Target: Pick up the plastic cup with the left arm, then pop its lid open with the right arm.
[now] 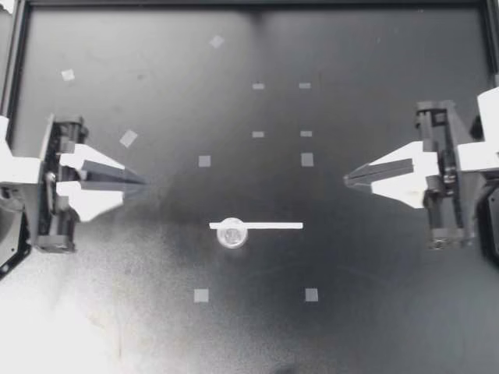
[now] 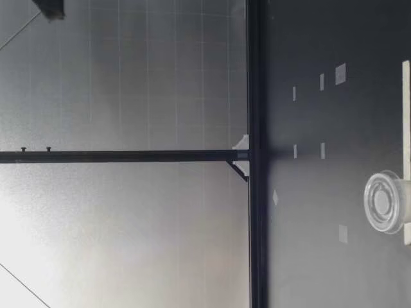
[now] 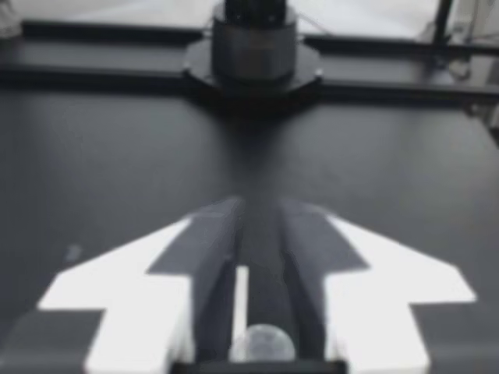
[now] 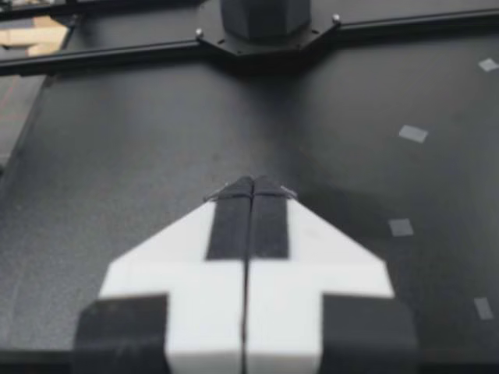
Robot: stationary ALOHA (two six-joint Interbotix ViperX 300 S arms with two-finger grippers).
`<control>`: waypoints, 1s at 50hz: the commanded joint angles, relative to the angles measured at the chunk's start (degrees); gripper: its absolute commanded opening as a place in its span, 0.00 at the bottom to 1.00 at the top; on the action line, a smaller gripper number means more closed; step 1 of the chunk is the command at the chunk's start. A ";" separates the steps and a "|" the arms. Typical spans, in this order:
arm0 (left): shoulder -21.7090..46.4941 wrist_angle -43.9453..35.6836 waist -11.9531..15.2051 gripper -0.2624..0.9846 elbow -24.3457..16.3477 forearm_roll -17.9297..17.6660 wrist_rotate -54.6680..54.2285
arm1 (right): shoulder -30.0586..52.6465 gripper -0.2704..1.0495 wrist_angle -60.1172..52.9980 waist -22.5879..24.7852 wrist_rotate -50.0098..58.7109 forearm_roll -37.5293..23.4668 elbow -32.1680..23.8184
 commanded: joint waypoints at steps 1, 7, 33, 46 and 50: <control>1.49 -2.02 -0.09 0.55 -0.53 -0.09 -0.35 | 1.05 0.17 -0.62 -0.26 0.18 0.09 -1.93; 4.75 -4.13 -0.09 0.56 -0.09 -0.09 -1.32 | 3.52 0.17 -0.79 -0.26 0.62 0.00 -2.64; 23.99 -10.63 -0.18 0.63 -1.49 -0.09 -3.96 | 18.63 0.17 2.29 -0.26 1.58 0.09 -8.35; 33.22 -11.69 -1.67 0.66 -4.57 -0.09 -3.96 | 25.93 0.17 2.81 -0.18 3.69 0.00 -11.16; 35.60 -11.60 -2.02 0.66 -4.92 -0.09 -3.87 | 27.95 0.17 2.64 -0.18 4.75 0.00 -11.87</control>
